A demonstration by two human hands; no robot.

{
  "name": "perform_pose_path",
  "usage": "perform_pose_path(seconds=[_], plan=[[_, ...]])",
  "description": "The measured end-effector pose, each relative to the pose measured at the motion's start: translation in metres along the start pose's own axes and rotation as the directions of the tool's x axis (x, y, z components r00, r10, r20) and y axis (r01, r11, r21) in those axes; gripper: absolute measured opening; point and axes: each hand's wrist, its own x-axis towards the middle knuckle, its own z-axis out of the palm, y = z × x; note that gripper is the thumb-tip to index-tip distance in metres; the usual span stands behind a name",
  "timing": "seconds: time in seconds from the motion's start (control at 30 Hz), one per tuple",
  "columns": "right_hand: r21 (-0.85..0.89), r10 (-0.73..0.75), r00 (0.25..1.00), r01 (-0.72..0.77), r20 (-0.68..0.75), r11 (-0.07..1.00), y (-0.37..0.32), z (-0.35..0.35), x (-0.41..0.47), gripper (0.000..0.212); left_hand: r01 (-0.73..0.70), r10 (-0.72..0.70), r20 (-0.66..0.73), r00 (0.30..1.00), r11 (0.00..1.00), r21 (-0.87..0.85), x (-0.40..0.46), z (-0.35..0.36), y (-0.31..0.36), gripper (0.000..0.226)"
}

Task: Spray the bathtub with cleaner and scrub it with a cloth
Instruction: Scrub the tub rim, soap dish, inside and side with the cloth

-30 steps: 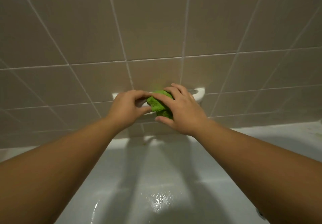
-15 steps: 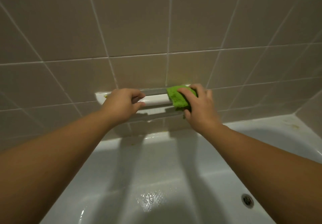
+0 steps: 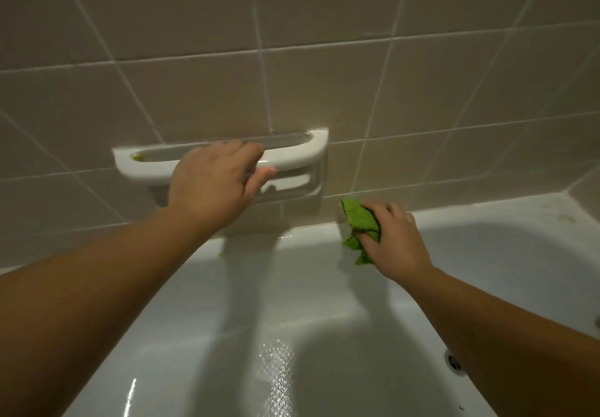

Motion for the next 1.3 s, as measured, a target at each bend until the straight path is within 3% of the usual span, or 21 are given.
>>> perform_pose_path(seconds=[0.3,0.57,0.73,0.9,1.03,1.17,1.3], plan=[[-0.064,-0.021,0.992,0.030,0.123,0.997,0.029,0.068,0.032,0.053,0.086,-0.068,-0.138,0.988,0.988,0.130,0.021,0.019,0.038,0.052],[-0.163,-0.242,0.949,0.277,0.202,0.947,0.004,0.132,0.035,0.055,0.140,-0.085,-0.284,0.955,0.974,0.180,0.019,0.033,0.048,0.051],[-0.244,-0.267,0.933,0.324,0.241,0.914,0.003,0.132,0.035,0.061,0.021,0.013,-0.248,0.969,0.990,0.136,0.001,0.033,0.037,0.049],[-0.289,-0.112,0.977,0.161,0.181,0.944,0.027,0.113,0.036,0.055,0.010,0.014,-0.190,0.982,0.992,0.125,-0.030,0.039,0.024,0.079],[-0.253,-0.088,0.962,0.155,0.258,0.955,0.010,0.109,0.041,0.047,0.020,-0.009,-0.108,0.994,0.994,0.108,-0.036,0.036,0.028,0.094],[-0.170,-0.180,0.933,0.241,0.311,0.956,-0.012,0.116,0.030,0.048,-0.047,0.049,-0.114,0.992,0.999,0.023,-0.069,0.034,0.010,0.087],[-0.087,-0.275,0.945,0.293,0.176,0.952,-0.043,0.138,0.012,0.056,0.010,-0.013,-0.047,0.999,0.997,-0.074,-0.135,0.050,-0.028,0.074]])
